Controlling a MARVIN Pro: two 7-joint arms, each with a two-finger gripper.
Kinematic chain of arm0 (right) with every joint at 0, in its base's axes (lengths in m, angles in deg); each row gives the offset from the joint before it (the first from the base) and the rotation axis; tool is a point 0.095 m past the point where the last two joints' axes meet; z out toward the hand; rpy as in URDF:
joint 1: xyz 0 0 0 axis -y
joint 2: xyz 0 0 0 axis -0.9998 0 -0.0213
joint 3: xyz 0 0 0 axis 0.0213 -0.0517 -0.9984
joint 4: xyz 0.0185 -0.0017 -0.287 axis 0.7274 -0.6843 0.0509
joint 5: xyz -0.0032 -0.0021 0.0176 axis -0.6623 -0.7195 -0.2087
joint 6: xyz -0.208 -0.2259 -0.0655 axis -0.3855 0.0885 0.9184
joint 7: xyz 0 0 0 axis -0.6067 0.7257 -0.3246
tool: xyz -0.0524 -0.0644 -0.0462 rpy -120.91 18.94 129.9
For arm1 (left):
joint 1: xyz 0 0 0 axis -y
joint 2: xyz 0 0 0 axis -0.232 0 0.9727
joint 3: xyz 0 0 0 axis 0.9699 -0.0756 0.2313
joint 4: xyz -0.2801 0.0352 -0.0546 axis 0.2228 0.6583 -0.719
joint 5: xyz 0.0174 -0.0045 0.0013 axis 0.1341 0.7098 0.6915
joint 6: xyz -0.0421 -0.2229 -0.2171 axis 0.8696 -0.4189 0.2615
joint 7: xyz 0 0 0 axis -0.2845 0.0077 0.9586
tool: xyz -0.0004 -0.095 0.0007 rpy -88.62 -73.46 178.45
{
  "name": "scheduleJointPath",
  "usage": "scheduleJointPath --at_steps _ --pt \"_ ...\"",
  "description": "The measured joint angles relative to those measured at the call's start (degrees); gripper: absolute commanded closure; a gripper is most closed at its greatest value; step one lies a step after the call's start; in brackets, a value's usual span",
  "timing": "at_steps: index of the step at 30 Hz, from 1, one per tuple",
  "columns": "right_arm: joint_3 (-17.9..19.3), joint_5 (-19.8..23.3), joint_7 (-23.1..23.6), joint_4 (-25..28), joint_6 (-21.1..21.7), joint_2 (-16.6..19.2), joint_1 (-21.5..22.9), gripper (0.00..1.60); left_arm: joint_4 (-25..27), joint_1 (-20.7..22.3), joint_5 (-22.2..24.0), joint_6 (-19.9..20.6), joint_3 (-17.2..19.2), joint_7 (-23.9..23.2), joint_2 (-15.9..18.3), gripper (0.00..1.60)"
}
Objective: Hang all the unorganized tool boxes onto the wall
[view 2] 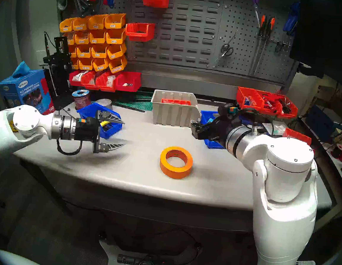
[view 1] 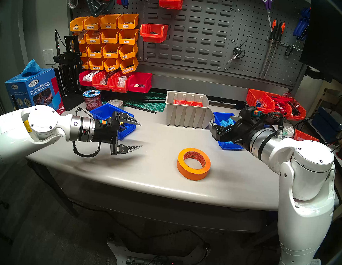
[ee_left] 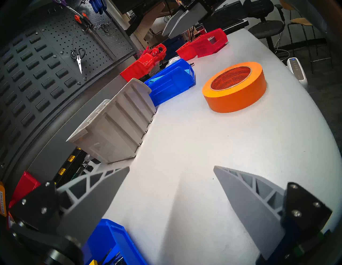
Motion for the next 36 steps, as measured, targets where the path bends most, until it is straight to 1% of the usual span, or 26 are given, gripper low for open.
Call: scheduleJointPath --at_steps 14,20,23,27,29,32,35,36 --pt "-0.12 1.98 -1.04 0.12 0.05 -1.28 -2.0 0.0 0.0 0.0 0.0 0.0 0.0 0.01 0.0 0.0" --pt "-1.08 3.14 -2.06 0.14 0.06 -1.88 -2.91 0.0 0.0 0.0 0.0 0.0 0.0 0.03 0.0 0.0" --pt "-1.54 3.5 -2.48 0.14 0.06 -1.77 -3.38 0.0 0.0 0.0 0.0 0.0 -0.01 0.03 0.0 0.0" --pt "-2.1 3.59 -3.13 0.14 0.06 -0.53 -3.74 0.0 0.0 0.0 0.0 0.0 -0.01 0.04 0.0 0.0" --pt "-2.42 3.14 -3.47 0.14 0.06 0.3 -3.64 0.0 0.0 0.0 0.0 0.0 -0.01 0.04 0.0 0.0" --pt "-2.79 0.82 -4.94 -0.02 0.02 1.72 -2.6 0.0 0.0 0.0 0.0 0.0 -0.01 0.04 0.0 0.0" --pt "-1.79 -0.8 -6.81 -0.05 -1.27 2.12 -1.08 0.0 -0.01 0.0 0.0 0.0 -0.02 0.07 0.0 0.0" --pt "-1.08 -1.09 -7.42 -0.04 -2.37 2.11 -0.38 0.0 -0.01 0.0 0.0 0.0 -0.03 0.08 0.0 0.0"
